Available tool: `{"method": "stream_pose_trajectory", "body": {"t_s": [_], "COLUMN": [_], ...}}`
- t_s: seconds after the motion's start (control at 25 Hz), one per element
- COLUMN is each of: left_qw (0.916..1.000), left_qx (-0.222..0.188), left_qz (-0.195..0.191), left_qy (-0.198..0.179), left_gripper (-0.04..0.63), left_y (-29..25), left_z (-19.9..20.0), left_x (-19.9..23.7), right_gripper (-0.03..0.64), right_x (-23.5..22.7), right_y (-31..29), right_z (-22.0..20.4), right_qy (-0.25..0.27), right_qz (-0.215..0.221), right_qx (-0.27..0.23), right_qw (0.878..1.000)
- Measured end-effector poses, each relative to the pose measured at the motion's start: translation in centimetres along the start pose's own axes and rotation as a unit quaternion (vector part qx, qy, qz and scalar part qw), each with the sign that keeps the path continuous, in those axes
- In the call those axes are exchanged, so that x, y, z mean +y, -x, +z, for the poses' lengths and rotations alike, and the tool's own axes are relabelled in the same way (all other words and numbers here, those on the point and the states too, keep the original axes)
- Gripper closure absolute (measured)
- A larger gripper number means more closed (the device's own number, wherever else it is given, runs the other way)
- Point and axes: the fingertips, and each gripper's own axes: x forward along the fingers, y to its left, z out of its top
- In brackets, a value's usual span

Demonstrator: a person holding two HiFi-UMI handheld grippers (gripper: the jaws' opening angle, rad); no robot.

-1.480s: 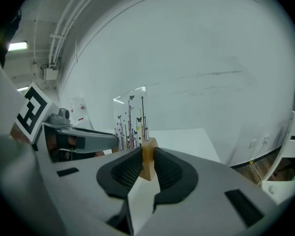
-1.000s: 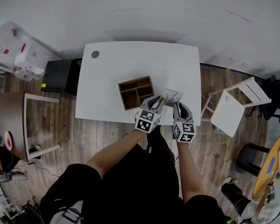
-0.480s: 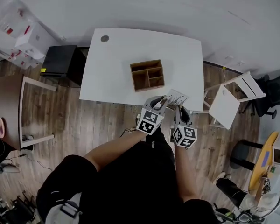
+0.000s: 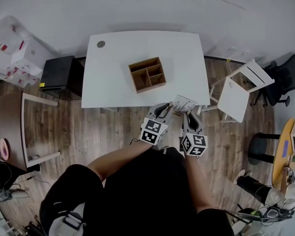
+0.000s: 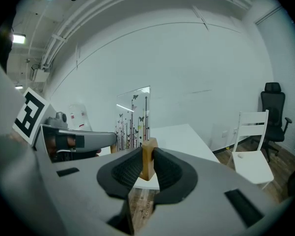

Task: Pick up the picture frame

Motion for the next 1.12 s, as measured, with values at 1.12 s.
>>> {"method": "stream_pose_trajectory", "body": {"t_s": [1.12], "left_qw": [0.9995], "left_qx": [-0.014], "left_qz": [-0.007], "left_qy": [-0.027], "left_gripper": [0.525], "left_y": [-0.8], "left_z": [2.9], "left_x": [-7.6], "right_gripper": [0.540], "right_x": [-4.5], "right_y": [6.2], "right_z": [2.9], "right_qy": [-0.002], "right_qz": [-0.031], "right_qx": [-0.034], "right_qw": [0.999]}}
